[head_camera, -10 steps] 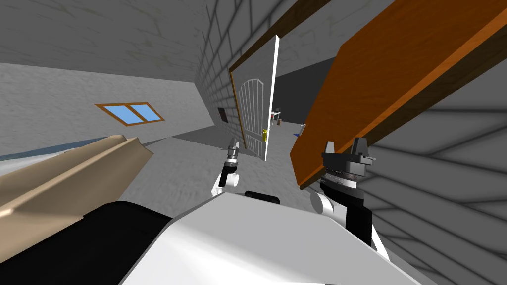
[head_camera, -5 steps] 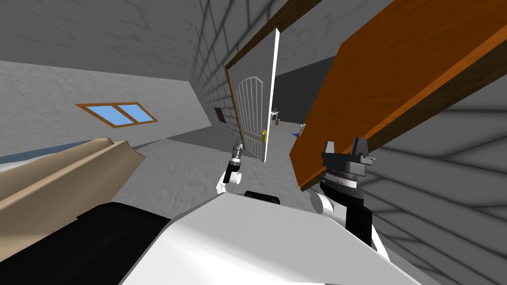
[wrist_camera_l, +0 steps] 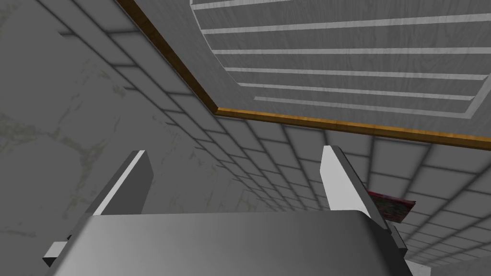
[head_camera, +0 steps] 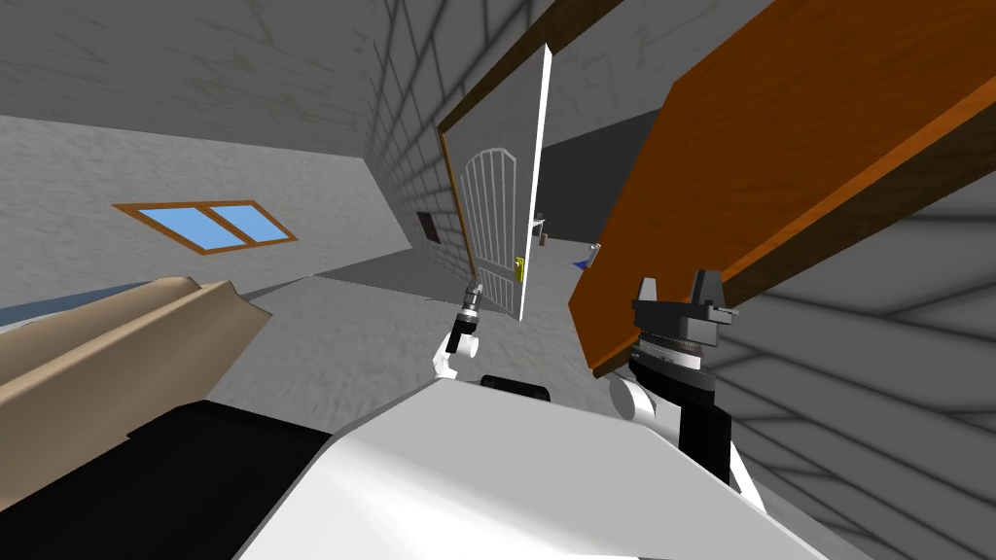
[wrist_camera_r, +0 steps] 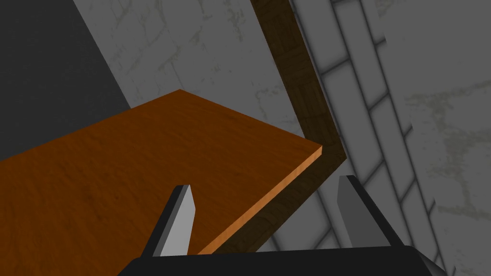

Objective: Push the door open

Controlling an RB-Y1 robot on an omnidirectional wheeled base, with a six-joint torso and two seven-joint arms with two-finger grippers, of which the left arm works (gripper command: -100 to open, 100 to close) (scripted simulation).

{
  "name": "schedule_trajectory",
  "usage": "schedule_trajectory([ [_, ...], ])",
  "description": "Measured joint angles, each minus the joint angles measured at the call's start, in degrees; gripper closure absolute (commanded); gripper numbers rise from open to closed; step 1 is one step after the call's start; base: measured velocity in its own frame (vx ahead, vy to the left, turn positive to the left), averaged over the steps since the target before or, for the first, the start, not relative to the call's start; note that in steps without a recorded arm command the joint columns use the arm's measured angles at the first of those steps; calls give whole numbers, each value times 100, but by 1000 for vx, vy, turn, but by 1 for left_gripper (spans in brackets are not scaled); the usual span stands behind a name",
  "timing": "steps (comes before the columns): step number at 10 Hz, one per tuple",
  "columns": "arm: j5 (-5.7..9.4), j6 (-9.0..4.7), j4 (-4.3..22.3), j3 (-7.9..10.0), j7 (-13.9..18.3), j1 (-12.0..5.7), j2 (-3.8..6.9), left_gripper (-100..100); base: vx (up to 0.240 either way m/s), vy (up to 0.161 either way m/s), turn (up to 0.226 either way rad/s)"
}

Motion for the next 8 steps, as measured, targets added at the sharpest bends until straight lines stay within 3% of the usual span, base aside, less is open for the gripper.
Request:
schedule_trajectory([
  [2,50,13,317,-52,15,-209,16,-100,69,53,-49],
  [5,103,-46,741,-121,34,-383,41,-100,71,50,-68],
  [8,184,-73,1311,-203,57,-740,43,-100,88,83,-74],
])
